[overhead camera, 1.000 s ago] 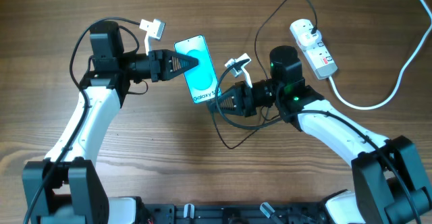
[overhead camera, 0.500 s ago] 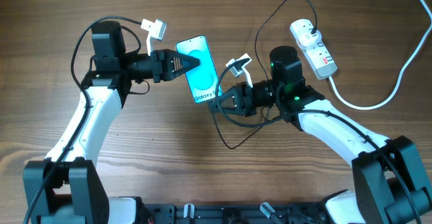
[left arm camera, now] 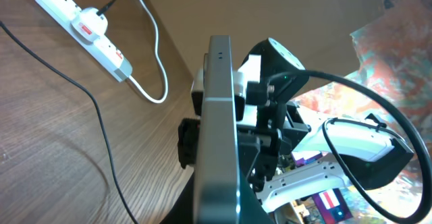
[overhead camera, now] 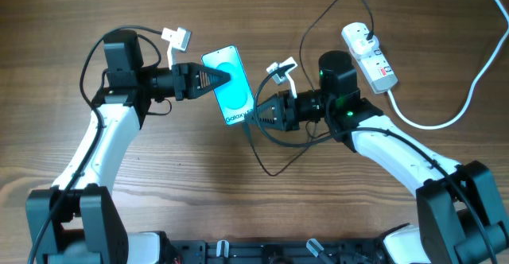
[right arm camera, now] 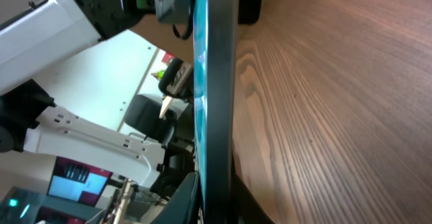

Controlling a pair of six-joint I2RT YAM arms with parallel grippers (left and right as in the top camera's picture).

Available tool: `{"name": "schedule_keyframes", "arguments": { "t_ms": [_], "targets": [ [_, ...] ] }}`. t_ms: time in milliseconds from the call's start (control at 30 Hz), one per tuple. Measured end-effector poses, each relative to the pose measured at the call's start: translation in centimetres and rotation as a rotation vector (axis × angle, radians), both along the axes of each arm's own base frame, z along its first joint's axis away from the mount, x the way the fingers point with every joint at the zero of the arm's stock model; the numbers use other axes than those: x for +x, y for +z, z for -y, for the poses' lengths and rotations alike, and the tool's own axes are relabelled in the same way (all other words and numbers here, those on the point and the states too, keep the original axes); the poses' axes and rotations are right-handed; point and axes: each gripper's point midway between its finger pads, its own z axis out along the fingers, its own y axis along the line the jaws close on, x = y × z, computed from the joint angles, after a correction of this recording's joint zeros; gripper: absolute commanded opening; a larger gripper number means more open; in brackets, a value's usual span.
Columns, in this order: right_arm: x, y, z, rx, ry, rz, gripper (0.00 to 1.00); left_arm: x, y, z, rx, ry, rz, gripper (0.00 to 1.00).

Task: Plug charger to phone and switch on socket
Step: 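Push the plug into the phone's port with the right gripper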

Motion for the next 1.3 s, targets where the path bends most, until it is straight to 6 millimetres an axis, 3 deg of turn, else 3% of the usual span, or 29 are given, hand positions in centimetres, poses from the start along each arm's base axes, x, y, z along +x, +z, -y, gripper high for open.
{"name": "schedule_keyframes", "arguments": {
  "t_ms": [267, 600, 1000, 1300],
  "targets": [
    [0.2, -0.3, 0.1, -0.019, -0.017, -0.020, 0.32, -0.1, -0.1, 0.0, -0.003, -0.003, -0.010, 0.04],
    [-0.2, -2.1, 0.6, -0.081, -0.029, -0.105, 0.37, 2.1, -2.0, -0.5, 0.103, 0.133, -0.025, 0.04],
    [-0.9, -2.8, -0.4, -0.113, -0.025, -0.076, 0.44, 2.6, -2.4, -0.7, 0.122, 0.170, -0.056, 0.04],
    [-0.6, -3.7, -0.2, -0.153, -0.056, -0.082, 0.17, 2.3, -1.9, -0.6, 0.096, 0.143, -0.055, 0.04]
  ]
}}
